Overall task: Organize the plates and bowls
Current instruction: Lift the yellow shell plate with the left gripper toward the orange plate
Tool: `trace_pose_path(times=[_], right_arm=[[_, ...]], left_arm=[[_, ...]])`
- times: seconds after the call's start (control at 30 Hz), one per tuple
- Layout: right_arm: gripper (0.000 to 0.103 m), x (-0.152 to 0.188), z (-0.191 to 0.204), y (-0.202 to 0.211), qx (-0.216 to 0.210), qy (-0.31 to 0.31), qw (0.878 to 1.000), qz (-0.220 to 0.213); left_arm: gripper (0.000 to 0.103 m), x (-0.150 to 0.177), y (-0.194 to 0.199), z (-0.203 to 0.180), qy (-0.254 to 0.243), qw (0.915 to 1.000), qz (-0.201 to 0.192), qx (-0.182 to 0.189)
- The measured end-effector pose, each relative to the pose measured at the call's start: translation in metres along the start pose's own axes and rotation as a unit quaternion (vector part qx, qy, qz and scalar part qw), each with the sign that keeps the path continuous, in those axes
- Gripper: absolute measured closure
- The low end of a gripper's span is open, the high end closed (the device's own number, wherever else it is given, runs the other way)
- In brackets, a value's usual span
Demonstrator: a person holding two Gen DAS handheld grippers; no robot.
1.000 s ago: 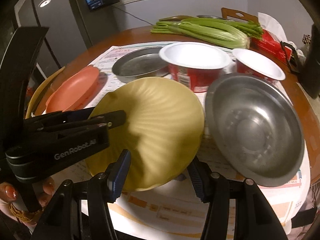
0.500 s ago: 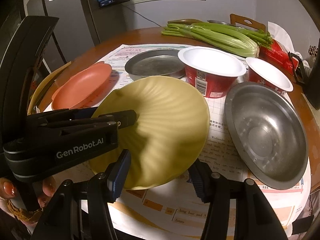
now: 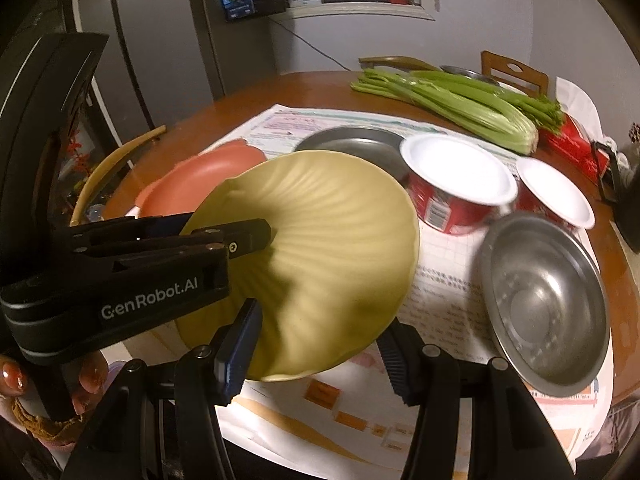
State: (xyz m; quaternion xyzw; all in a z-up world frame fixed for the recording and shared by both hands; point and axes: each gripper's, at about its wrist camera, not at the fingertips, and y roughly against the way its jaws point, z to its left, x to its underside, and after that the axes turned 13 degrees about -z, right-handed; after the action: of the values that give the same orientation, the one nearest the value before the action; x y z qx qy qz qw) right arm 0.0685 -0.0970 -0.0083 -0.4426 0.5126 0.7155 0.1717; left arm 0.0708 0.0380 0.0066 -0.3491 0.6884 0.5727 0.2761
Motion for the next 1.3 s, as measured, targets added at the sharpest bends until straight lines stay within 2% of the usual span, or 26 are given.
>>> trace_pose_path(times=[0.27,0.67,1.0,1.3], right_arm=[[0.046,-0.019,0.02,0.003,-0.016,0.013,1.0,-0.021],[0.046,-0.044,0.053,-0.012,-0.036,0.044,0.998,-0.022],[0.046,-0.068,0.083,-0.041,-0.054,0.06,0.997,-0.011],[0.046,-0.064,0.101,-0.073,-0.07,0.061,0.996,0.016]], left_arm=[[0.056,-0.009,0.017,0.02,0.018,0.9996,-0.02,-0.011],[0.056,-0.027,0.026,0.058,0.045,0.9976,-0.035,-0.04],[0.056,-0.047,0.018,0.1,0.058,0.9953,-0.04,-0.066],[0.056,-0.046,-0.006,0.128,0.062,0.9942,-0.019,-0.086]])
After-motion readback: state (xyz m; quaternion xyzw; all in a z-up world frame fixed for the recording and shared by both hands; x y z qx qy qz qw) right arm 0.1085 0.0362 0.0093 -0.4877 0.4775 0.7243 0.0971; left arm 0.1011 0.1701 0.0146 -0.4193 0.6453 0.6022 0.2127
